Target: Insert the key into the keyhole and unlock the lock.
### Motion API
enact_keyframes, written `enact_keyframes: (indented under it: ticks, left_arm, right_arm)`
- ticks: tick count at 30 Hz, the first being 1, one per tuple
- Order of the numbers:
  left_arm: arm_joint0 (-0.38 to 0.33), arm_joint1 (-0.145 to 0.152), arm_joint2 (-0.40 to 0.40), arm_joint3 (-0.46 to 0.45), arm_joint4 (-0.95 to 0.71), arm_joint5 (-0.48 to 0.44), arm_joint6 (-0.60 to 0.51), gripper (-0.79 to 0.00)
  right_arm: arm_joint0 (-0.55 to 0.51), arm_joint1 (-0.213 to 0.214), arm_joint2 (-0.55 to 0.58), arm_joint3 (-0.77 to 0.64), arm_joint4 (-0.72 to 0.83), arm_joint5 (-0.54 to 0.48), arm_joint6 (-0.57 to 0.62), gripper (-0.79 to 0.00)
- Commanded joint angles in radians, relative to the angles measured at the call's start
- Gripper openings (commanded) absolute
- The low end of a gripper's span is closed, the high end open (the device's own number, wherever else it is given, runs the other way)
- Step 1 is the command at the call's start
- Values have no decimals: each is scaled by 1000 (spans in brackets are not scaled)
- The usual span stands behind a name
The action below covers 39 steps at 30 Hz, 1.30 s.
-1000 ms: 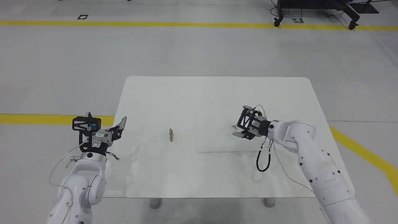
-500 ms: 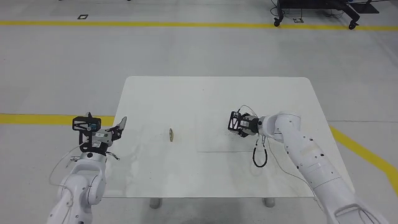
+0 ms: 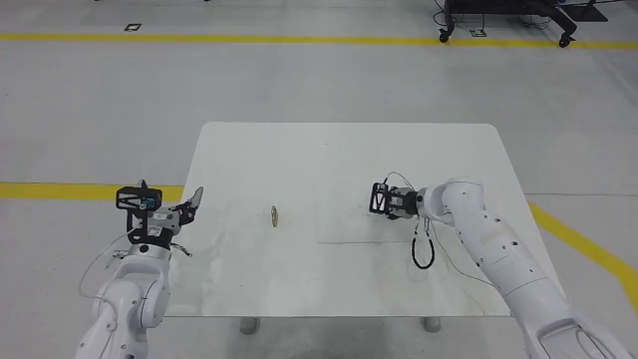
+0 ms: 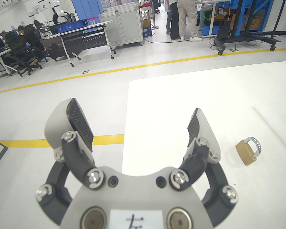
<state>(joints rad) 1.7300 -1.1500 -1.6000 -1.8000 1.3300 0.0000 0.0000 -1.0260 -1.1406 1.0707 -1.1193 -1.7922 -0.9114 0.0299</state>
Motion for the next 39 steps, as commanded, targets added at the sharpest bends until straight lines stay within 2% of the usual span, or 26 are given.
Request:
enact_keyframes:
  ticks: [1, 10, 28, 31, 33, 35, 39]
  left_arm:
    - [0, 0, 0, 0, 0, 0, 0, 0]
    - [0, 0, 0, 0, 0, 0, 0, 0]
    - [-3, 0, 7, -8, 13, -5, -1, 0]
    - [-48, -2, 90, -65, 64, -86, -82, 0]
    - [-104, -1, 162, -83, 147, -168, -166, 0]
    - [-173, -5, 237, -73, 174, -232, -238, 0]
    - [-300, -22, 396, -43, 234, -305, -343, 0]
  right_arm:
    - [-10, 5, 5, -19, -14, 14, -21, -785]
    - [-76, 36, 47, -125, -69, 43, -141, -785]
    - [-76, 36, 47, -125, -69, 43, -141, -785]
    - [-76, 36, 47, -125, -69, 43, -141, -785]
    - [-76, 36, 47, -125, -69, 43, -141, -785]
    - [-76, 36, 47, -125, -69, 43, -141, -785]
    - [-76, 36, 47, -125, -69, 43, -141, -785]
